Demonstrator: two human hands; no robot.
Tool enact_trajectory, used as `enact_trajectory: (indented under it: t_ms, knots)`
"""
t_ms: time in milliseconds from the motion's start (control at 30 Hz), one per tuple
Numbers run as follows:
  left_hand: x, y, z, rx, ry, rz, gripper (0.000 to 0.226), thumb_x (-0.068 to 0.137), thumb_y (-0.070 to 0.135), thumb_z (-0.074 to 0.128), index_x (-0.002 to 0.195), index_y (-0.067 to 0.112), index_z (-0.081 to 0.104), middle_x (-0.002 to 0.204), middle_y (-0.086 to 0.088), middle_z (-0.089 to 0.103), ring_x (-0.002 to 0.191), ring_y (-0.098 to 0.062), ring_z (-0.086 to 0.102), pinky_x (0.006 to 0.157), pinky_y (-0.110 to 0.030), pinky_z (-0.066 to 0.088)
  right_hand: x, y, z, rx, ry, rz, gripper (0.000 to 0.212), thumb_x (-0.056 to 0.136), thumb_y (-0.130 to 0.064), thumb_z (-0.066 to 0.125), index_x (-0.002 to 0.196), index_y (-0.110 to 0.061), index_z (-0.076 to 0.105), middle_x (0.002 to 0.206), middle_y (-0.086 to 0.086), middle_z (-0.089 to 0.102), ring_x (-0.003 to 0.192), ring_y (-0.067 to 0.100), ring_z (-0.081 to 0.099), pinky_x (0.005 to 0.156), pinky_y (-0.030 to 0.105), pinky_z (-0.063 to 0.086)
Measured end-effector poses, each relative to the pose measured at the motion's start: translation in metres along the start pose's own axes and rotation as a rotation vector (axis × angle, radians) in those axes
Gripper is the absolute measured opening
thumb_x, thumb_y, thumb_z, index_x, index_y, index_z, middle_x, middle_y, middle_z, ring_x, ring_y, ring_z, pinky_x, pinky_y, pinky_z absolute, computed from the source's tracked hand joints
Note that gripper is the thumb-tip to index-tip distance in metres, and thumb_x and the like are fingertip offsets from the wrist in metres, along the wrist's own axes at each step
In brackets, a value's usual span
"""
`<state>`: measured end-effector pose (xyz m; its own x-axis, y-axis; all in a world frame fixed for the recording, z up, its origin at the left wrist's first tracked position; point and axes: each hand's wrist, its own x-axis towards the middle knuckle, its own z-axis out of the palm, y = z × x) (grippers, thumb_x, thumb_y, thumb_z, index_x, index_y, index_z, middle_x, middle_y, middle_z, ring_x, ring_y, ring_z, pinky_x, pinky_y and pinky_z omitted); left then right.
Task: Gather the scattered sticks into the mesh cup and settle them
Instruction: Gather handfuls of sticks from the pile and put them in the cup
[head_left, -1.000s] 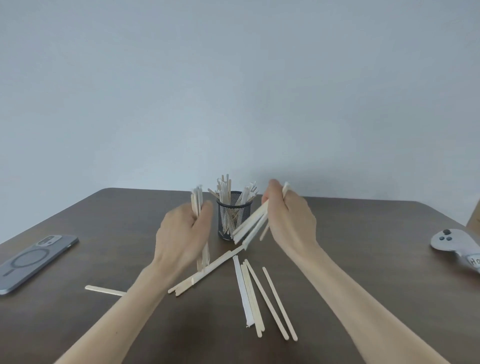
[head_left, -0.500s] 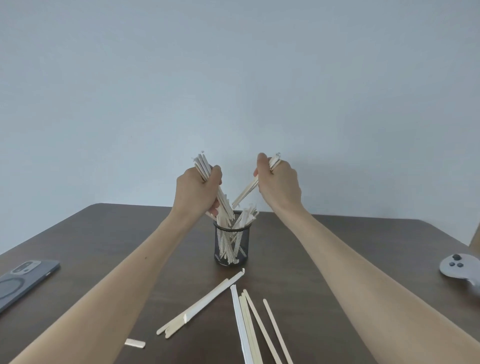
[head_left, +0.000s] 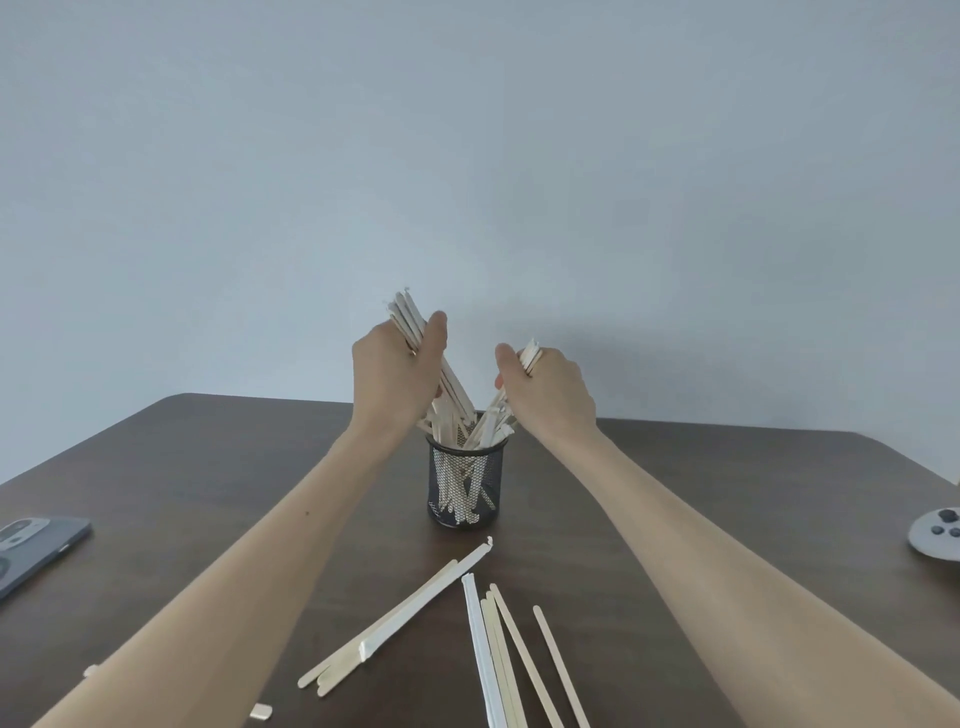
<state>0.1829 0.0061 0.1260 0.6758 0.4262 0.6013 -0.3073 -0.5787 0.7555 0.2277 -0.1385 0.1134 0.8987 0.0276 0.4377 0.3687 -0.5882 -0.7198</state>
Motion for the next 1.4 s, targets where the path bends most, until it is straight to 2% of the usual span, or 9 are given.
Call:
enact_trajectory:
  t_ms: [200, 300, 367, 467, 700, 867, 1033, 1267, 1400]
  knots:
    - [-0.004, -0.009, 0.011, 0.080, -0.078, 0.036, 0.067, 0.098, 0.041, 0.059, 0.060, -0.014, 0.056, 0.051, -0.023, 0.066, 0.038, -0.031, 0.057, 0.051, -0.043, 0.054, 0.000, 0.001, 0.002, -0.030, -0.033, 0.019, 0.050, 0.099, -0.052, 0.043, 0.082, -0.016, 0.074, 0.065, -0.004, 0.067, 0.078, 0.029, 0.072, 0.080, 0.035, 0.053]
    - [-0.008, -0.019, 0.016, 0.143, -0.107, 0.018, 0.063, 0.091, 0.044, 0.068, 0.049, 0.010, 0.037, 0.039, -0.008, 0.046, 0.038, -0.019, 0.039, 0.041, -0.033, 0.036, -0.001, 0.003, 0.001, -0.092, -0.064, 0.030, 0.053, 0.096, -0.057, 0.046, 0.074, -0.013, 0.067, 0.070, -0.002, 0.069, 0.078, 0.025, 0.068, 0.072, 0.032, 0.049]
    - [-0.008, -0.018, 0.015, 0.168, -0.104, 0.000, 0.052, 0.085, 0.050, 0.073, 0.056, 0.017, 0.046, 0.047, 0.005, 0.049, 0.043, -0.013, 0.045, 0.044, -0.023, 0.033, -0.002, 0.002, -0.002, -0.116, -0.068, 0.037, 0.051, 0.092, -0.061, 0.049, 0.071, -0.015, 0.059, 0.066, -0.006, 0.064, 0.076, 0.023, 0.063, 0.065, 0.030, 0.042]
    - [-0.004, -0.014, 0.006, 0.130, -0.045, -0.015, 0.045, 0.079, 0.058, 0.076, 0.097, 0.017, 0.070, 0.085, 0.002, 0.070, 0.079, -0.015, 0.065, 0.066, -0.027, 0.045, -0.003, 0.001, -0.009, -0.055, -0.056, 0.063, 0.049, 0.089, -0.065, 0.051, 0.094, -0.018, 0.065, 0.075, -0.011, 0.064, 0.084, 0.019, 0.062, 0.072, 0.032, 0.039]
    - [-0.010, -0.012, -0.011, 0.274, -0.055, -0.029, 0.065, 0.085, 0.072, 0.057, 0.125, 0.021, 0.063, 0.124, -0.002, 0.062, 0.106, -0.022, 0.062, 0.084, -0.034, 0.042, -0.028, 0.001, -0.022, 0.051, -0.020, 0.099, 0.050, 0.097, -0.066, 0.033, 0.108, -0.024, 0.058, 0.083, -0.015, 0.059, 0.097, 0.021, 0.057, 0.083, 0.037, 0.037]
    - [-0.028, -0.006, -0.034, 0.284, -0.027, -0.101, 0.068, 0.090, 0.078, 0.040, 0.131, 0.027, 0.057, 0.127, 0.006, 0.059, 0.099, -0.020, 0.060, 0.088, -0.038, 0.036, -0.061, 0.008, -0.036, 0.090, 0.005, 0.157, 0.049, 0.101, -0.061, 0.026, 0.119, -0.023, 0.052, 0.093, -0.006, 0.057, 0.099, 0.023, 0.054, 0.084, 0.037, 0.032]
    - [-0.066, -0.004, -0.058, 0.166, 0.046, -0.145, 0.049, 0.095, 0.069, 0.040, 0.115, 0.029, 0.059, 0.112, 0.013, 0.064, 0.098, -0.019, 0.063, 0.090, -0.040, 0.043, -0.102, 0.020, -0.039, -0.054, -0.096, 0.193, 0.038, 0.100, -0.053, 0.037, 0.112, -0.024, 0.059, 0.116, -0.002, 0.066, 0.096, 0.022, 0.052, 0.084, 0.035, 0.036]
    - [-0.137, -0.035, -0.078, 0.805, -0.467, -0.091, 0.052, 0.085, 0.077, 0.047, 0.105, 0.034, 0.068, 0.106, 0.017, 0.068, 0.106, -0.016, 0.065, 0.077, -0.032, 0.038, -0.170, 0.017, -0.045, -0.672, -0.494, 0.072, 0.081, 0.077, -0.088, 0.042, 0.108, -0.016, 0.062, 0.119, 0.005, 0.063, 0.112, 0.029, 0.063, 0.088, 0.039, 0.046]
    - [-0.155, -0.040, -0.073, 0.905, -0.575, -0.023, 0.041, 0.086, 0.065, 0.057, 0.106, 0.033, 0.075, 0.109, 0.011, 0.068, 0.108, -0.018, 0.065, 0.076, -0.031, 0.044, -0.188, 0.009, -0.037, -0.756, -0.571, 0.002, 0.065, 0.084, -0.068, 0.060, 0.118, -0.014, 0.060, 0.123, 0.007, 0.061, 0.114, 0.029, 0.062, 0.079, 0.036, 0.040]
